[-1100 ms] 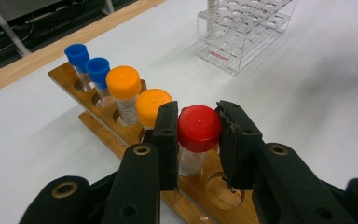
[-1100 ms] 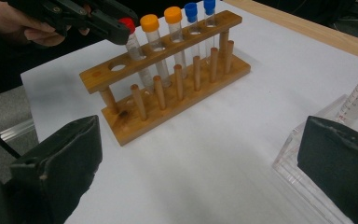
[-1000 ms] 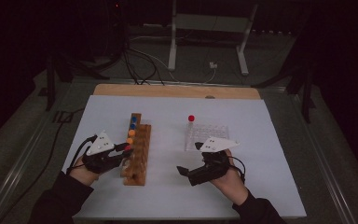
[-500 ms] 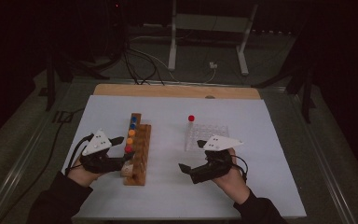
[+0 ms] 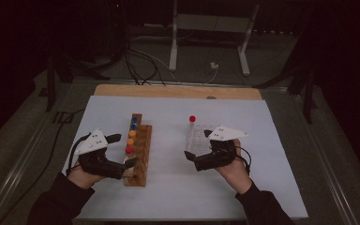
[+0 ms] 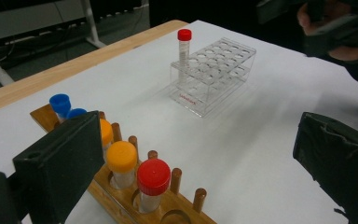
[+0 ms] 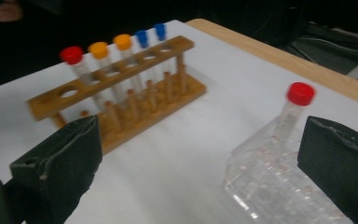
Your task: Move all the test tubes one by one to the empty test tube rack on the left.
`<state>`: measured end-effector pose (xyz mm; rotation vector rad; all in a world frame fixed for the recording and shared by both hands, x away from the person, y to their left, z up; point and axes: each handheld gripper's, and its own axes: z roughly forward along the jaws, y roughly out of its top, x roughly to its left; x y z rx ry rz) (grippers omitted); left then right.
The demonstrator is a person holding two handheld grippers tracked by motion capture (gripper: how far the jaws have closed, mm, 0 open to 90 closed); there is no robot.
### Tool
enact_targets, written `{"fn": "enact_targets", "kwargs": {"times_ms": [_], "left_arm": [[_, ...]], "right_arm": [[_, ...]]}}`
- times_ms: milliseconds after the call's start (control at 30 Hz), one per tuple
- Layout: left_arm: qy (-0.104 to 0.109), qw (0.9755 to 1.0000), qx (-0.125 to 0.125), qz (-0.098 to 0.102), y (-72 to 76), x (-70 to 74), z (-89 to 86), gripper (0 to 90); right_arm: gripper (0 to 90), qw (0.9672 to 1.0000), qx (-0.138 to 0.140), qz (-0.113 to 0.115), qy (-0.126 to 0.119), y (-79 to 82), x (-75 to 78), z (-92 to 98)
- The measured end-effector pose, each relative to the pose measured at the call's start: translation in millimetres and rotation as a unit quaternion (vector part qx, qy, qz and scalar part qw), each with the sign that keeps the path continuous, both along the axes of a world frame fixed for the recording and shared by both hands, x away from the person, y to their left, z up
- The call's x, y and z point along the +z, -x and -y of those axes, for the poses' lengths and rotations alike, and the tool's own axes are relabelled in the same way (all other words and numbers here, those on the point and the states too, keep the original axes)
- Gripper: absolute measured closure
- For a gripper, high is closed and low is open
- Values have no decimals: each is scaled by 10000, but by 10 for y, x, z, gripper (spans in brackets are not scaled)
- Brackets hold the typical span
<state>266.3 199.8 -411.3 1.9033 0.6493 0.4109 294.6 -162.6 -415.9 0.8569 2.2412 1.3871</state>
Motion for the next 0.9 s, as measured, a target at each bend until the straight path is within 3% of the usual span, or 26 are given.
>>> {"fn": "enact_targets", "kwargs": {"times_ms": [267, 633, 900], "left_arm": [[136, 9999, -40, 51, 7, 15, -36, 25], [134, 9998, -70, 108, 24, 29, -41, 26], [95, 9998, -30, 168, 35, 45, -46, 25]], "right_arm": [[0, 9996, -279, 35, 67, -280, -19, 11], [0, 9974, -631, -86, 337, -616, -132, 7], [0, 9948, -776, -359, 557, -807, -253, -17]]}}
